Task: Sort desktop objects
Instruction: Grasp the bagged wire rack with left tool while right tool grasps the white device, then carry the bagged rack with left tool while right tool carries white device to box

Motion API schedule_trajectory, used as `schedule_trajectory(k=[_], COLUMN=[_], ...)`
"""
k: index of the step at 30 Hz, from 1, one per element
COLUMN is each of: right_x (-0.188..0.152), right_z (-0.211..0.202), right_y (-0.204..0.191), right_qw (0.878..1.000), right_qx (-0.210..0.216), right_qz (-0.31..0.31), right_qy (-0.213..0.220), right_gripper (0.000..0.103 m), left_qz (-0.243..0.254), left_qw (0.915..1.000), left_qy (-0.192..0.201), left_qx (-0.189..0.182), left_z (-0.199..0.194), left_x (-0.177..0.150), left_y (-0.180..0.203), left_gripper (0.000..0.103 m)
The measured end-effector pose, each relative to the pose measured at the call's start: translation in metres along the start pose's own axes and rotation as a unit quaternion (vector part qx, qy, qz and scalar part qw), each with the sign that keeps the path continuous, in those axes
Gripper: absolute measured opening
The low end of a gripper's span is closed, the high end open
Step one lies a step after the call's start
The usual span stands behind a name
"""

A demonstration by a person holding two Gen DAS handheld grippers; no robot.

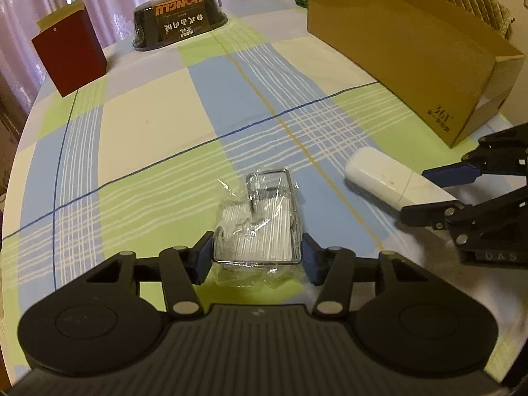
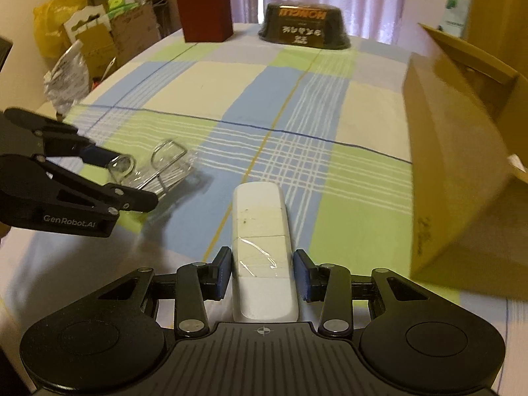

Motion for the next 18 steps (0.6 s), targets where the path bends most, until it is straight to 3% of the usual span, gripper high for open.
schedule_trajectory(k=[18], right_x=[-0.041], right_z=[-0.104], right_y=[0.016], right_qw=[0.996], right_qx=[-0.008], right_qz=[0.074], right_qy=[0.056], right_gripper=[0.039], left_qz=[0.003], left_qw=[0.9991], left_qy=[0.043], left_qx=[-0.007], left_z=[-0.094], left_x=[-0.017], left_y=[0.050], left_gripper=[0.049])
Point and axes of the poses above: each gripper's, at about its wrist camera, not at the fingertips, and z roughly the way its jaws point, y to its right, x to its top, the point moved 3 cm from there along z, roughly the way its jaws point, and after that the axes turned 11 degrees about -y, right-handed, at the moved point
